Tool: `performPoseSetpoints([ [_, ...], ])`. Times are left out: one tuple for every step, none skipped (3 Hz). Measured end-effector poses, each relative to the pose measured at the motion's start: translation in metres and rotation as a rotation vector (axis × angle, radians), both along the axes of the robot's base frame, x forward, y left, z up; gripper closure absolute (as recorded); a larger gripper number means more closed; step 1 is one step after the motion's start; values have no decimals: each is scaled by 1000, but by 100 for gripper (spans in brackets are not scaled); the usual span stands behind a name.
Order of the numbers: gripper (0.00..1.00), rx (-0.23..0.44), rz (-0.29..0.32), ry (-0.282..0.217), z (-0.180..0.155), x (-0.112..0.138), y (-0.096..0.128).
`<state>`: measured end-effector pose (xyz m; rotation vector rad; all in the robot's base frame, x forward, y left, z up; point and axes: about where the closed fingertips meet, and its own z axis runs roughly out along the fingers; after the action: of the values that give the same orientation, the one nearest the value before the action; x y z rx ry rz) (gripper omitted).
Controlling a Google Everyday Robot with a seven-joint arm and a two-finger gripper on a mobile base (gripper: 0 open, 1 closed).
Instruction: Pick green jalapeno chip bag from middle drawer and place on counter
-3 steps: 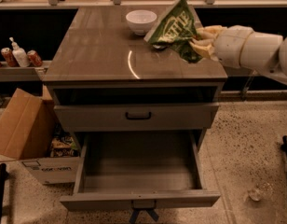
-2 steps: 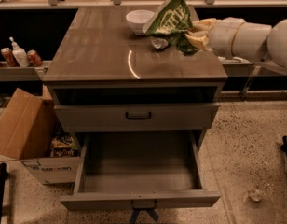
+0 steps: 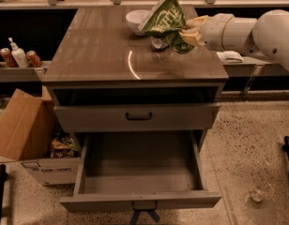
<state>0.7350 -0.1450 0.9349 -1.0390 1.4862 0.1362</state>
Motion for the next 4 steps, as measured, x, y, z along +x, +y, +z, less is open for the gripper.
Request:
performPoseSetpoints([
  [12, 1, -4, 25, -8, 6, 3],
  [0, 10, -11, 44, -14, 5, 1],
  [0, 26, -21, 52, -23, -2, -11],
  [0, 39, -27, 48, -27, -9, -19],
])
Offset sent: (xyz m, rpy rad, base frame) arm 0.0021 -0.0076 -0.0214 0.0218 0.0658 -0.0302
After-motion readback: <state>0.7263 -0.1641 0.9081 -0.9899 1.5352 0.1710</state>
